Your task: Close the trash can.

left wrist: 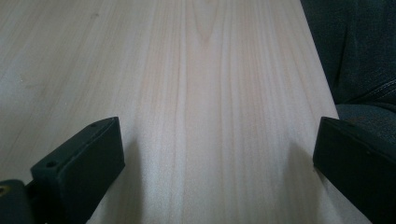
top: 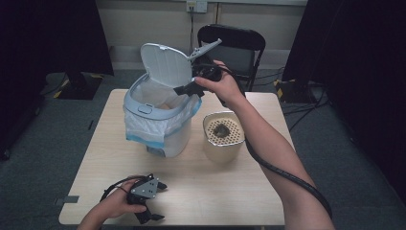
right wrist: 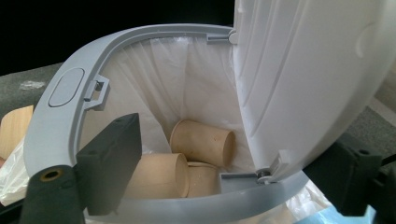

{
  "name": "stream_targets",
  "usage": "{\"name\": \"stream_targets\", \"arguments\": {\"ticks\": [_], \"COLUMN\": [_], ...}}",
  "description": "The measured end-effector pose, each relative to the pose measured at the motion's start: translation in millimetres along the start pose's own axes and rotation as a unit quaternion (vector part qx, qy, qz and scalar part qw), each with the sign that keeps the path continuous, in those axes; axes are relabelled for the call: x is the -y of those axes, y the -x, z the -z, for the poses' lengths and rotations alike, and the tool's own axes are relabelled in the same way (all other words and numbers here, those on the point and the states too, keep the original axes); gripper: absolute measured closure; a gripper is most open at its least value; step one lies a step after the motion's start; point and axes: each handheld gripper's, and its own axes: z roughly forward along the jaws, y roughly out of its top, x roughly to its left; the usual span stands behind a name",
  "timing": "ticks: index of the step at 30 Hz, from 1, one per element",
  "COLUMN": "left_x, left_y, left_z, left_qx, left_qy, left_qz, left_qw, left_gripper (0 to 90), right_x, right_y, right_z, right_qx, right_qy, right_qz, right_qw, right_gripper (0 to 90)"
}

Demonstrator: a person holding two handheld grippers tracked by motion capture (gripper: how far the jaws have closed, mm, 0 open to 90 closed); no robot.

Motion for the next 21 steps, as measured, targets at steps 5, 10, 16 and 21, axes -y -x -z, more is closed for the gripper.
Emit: {"name": "stream_targets", "arguments": {"ticks": [5, 10, 16, 21], "left_x": [0.1, 0.0, 0.2, 0.2], "left_y": [0.5, -0.1, 0.8, 0.9], "left_z": [-0.4, 0.1, -0.6, -0.6], "left_qx": [0.000, 0.002, 0.003, 0.002], "left_qy": [0.003, -0.001, 0.003, 0.003], "left_qz": [0.003, 0.000, 0.005, 0.006], "left_qw": [1.0000, 1.0000, 1.0000, 1.0000], "left_gripper": [1.3, 1.3, 1.3, 1.3], "right_x": [-1.7, -4.4, -10.1, -14.9], "right_y": [-3.4, -8.4, -17.7, -25.8], "right_z": [8.0, 13.0, 11.7, 6.9], "right_qx": [0.004, 0.003, -0.004, -0.008], "right_qy": [0.011, 0.015, 0.021, 0.013], "right_qz": [-0.002, 0.002, 0.008, 0.018], "right_qw": [0.9999, 0.9999, 0.9997, 0.9997], "right_gripper": [15.7, 16.0, 16.0, 16.3]}}
